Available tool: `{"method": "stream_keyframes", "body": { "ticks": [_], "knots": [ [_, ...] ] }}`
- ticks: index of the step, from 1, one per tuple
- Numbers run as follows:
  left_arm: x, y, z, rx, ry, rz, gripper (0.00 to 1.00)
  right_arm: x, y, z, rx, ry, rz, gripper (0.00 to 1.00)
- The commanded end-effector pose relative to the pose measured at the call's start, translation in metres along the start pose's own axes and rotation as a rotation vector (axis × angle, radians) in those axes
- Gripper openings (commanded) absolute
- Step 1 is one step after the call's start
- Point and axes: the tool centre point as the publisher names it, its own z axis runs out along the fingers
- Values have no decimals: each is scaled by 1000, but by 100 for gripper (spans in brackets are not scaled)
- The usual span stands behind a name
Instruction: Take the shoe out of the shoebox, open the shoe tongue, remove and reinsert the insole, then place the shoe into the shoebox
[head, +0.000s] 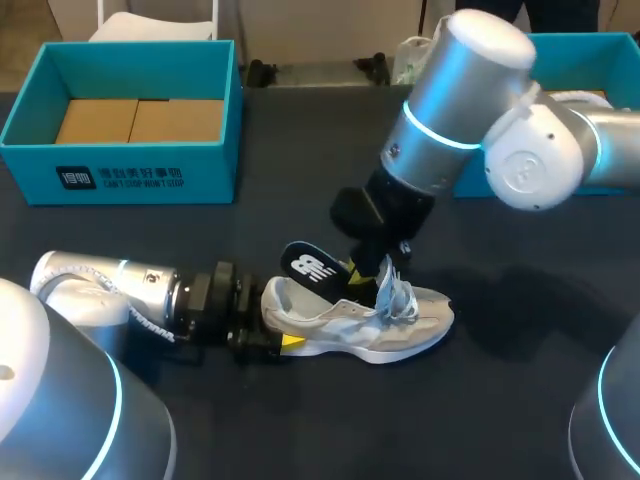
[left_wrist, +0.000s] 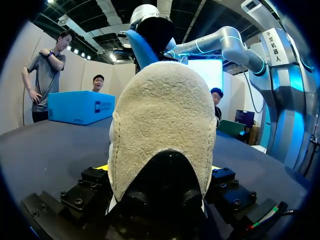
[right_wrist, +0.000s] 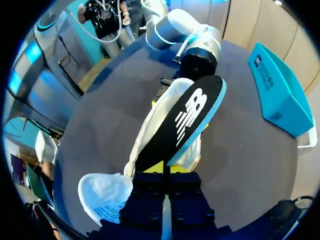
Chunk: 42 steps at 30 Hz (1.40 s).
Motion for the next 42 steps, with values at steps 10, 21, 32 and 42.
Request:
{"method": "stream_keyframes", "body": {
  "ticks": [10,21,32,42],
  "knots": [
    [1,0,0,0,-1,0,0,-9,26,10,50,143,-18,0],
    [1,0,0,0,-1,0,0,1,26,8,6,143,-93,0],
    [1,0,0,0,-1,0,0,2,29,9,14,172,-105,0],
    [1,0,0,0,-1,0,0,1,37,10,-53,195,-183,0]
  ]
}}
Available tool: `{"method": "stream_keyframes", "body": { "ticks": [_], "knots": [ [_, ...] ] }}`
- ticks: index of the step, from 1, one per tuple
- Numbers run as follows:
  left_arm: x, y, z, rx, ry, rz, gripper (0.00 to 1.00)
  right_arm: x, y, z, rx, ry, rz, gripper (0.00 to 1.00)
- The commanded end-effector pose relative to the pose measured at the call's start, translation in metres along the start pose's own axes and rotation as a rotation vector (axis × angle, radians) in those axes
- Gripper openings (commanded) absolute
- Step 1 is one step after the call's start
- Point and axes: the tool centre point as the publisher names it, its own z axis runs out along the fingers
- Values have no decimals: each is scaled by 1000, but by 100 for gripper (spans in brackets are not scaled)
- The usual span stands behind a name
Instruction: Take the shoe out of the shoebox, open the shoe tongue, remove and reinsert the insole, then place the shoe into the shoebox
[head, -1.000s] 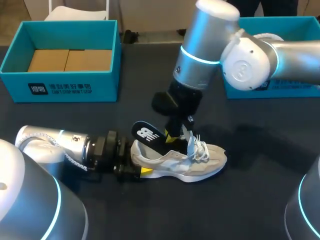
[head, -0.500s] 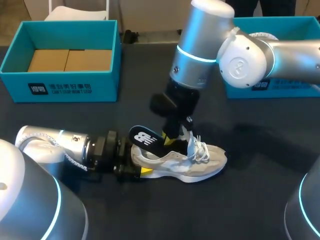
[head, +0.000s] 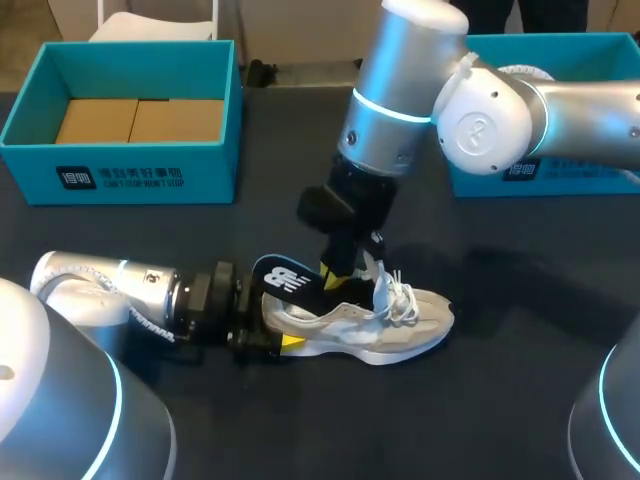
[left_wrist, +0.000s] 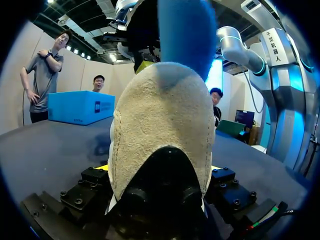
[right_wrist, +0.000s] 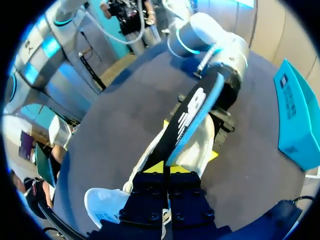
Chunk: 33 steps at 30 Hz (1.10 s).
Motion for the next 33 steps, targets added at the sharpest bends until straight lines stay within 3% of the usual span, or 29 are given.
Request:
{"method": "stream_keyframes", "body": {
  "ticks": [1,10,13,17,25,33],
  "knots": [
    [1,0,0,0,-1,0,0,-2,0,2,-30,26,-19,0],
    [1,0,0,0,-1,0,0,-17,6,7,-65,156,-47,2],
    [1,0,0,0,-1,0,0,-20,6,8,-70,160,-49,21],
    [1,0,0,0,-1,0,0,-23,7,7,-74,163,-52,39],
    [1,0,0,0,-1,0,0,-15,8,-5,-99,139,-6,43],
    [1,0,0,0,-1,0,0,-13,14,-11,-189,182,110,49]
  ]
}}
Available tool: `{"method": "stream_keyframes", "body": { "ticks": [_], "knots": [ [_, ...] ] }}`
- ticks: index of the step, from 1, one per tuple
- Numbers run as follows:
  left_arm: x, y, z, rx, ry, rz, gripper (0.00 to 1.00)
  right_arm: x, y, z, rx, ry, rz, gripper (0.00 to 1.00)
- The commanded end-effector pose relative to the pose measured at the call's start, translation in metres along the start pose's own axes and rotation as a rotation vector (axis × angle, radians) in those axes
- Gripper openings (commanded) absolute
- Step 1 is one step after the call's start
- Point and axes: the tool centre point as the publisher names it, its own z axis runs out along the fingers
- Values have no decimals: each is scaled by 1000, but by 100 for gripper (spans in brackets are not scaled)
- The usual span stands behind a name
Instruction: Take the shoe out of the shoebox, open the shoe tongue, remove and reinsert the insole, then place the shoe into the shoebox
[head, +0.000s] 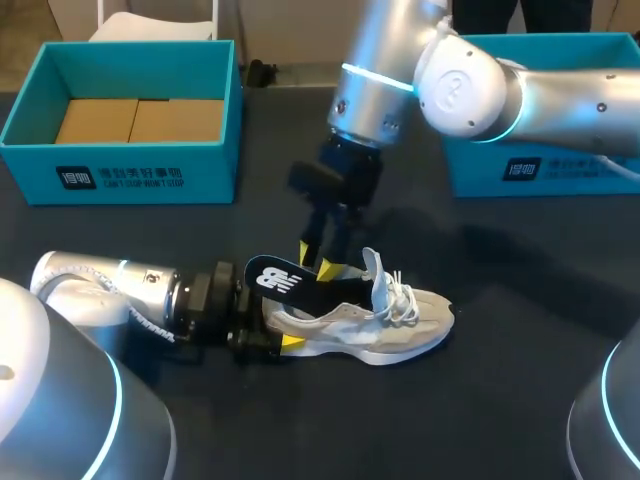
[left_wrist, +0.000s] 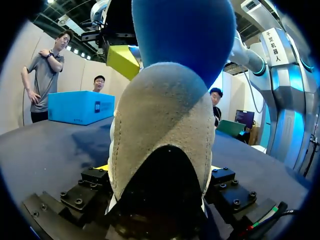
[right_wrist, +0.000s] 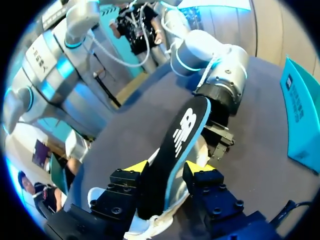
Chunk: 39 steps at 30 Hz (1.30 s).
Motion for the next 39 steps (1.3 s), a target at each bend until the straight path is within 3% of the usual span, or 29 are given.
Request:
{"method": "stream_keyframes", "body": {
  "ticks": [1,4,6,7,8,23,36,37,38,39],
  "knots": [
    [1,0,0,0,-2,-1,0,0,-3,1,-31,24,71,49],
    [1,0,0,0,-2,-1,0,-1,-4,3,-49,45,145,50],
    [1,0,0,0,-2,-1,0,-1,-3,3,-45,51,189,80],
    [1,0,0,0,-2,-1,0,-1,-3,2,-33,57,233,86],
    [1,0,0,0,-2,-1,0,0,-2,0,-16,65,264,100],
    [1,0,0,0,-2,-1,0,0,1,-3,8,69,282,100],
    [1,0,0,0,-2,-1,0,-1,9,-5,-69,149,399,100],
    [1,0,0,0,-2,-1,0,-1,8,-4,-76,155,429,99],
    [1,0,0,0,-2,-1,0,-1,8,-3,-78,157,436,91],
    [1,0,0,0,-2,-1,0,-1,8,-2,-87,161,435,77]
  ]
}}
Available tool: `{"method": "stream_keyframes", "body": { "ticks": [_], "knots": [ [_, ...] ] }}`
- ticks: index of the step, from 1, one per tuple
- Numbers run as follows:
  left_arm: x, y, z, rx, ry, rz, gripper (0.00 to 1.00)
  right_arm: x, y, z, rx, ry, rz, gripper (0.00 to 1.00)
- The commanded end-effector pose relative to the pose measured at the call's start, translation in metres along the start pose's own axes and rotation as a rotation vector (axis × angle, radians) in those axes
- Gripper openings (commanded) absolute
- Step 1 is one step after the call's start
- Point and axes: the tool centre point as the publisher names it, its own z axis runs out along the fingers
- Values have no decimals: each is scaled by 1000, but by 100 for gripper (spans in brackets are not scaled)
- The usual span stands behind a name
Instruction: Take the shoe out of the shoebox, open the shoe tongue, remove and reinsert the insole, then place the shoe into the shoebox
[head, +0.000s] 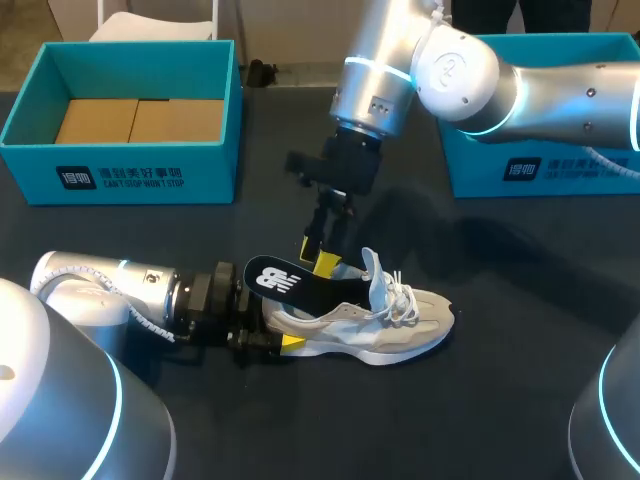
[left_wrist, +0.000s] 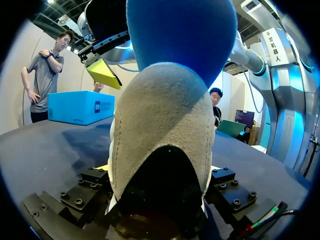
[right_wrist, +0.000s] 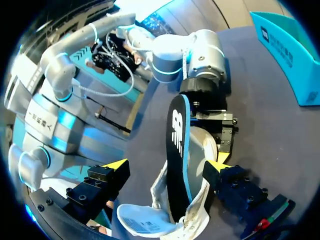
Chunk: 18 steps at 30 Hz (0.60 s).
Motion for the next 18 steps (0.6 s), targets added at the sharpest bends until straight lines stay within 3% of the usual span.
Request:
{"method": "stream_keyframes", "body": {
  "ticks": [1,7,18],
  "knots": [
    [1,0,0,0,-2,-1,0,-6,1,5,-13,17,12,75],
    [1,0,0,0,-2,-1,0,-4,5,13,-24,38,70,64],
    [1,0,0,0,-2,-1,0,-8,-4,28,-76,64,84,61]
  ]
}}
